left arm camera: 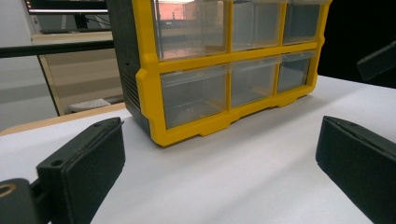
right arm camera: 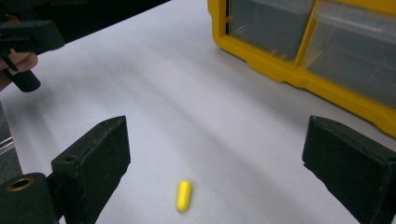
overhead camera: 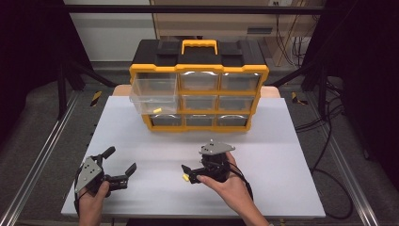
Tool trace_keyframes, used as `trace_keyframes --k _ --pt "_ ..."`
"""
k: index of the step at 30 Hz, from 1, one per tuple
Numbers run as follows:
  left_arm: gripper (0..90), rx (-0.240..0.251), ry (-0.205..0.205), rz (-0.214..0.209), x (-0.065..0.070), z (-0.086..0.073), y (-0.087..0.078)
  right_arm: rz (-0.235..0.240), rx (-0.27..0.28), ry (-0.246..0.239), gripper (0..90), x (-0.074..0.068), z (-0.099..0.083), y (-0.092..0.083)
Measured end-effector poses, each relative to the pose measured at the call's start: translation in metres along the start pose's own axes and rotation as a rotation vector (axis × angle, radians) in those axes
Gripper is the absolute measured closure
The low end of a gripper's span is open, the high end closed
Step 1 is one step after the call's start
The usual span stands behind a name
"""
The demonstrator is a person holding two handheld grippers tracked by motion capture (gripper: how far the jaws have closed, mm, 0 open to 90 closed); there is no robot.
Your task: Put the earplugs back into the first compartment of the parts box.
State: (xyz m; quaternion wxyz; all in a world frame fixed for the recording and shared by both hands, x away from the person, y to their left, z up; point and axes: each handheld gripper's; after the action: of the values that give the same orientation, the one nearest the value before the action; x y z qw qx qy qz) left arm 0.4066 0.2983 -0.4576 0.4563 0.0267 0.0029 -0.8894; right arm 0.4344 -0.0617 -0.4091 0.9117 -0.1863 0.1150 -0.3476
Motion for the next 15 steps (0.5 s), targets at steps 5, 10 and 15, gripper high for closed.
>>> trace_keyframes --k 5,10,15 --pt "1.1 0.0 0.001 -0.001 0.0 0.0 0.0 0.012 -0.028 0.011 8.4 -0.002 -0.01 0.004" --pt "1.1 0.0 0.002 -0.001 0.0 0.0 0.0 0.021 -0.061 0.016 10.3 -0.004 -0.02 0.008" --pt "1.1 -0.001 0.002 -0.002 0.0 0.0 0.0 0.023 -0.098 0.017 11.9 -0.006 -0.028 0.011"
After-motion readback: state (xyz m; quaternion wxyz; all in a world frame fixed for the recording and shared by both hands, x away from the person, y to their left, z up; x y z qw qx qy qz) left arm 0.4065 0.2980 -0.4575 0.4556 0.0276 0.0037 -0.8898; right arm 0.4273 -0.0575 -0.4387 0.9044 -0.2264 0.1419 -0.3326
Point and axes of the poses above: each handheld gripper's, and its own axes: y roughly forward along the jaws, z roughly out of its top, x roughly to its right, and after that the axes turned 6 degrees about x, right-handed
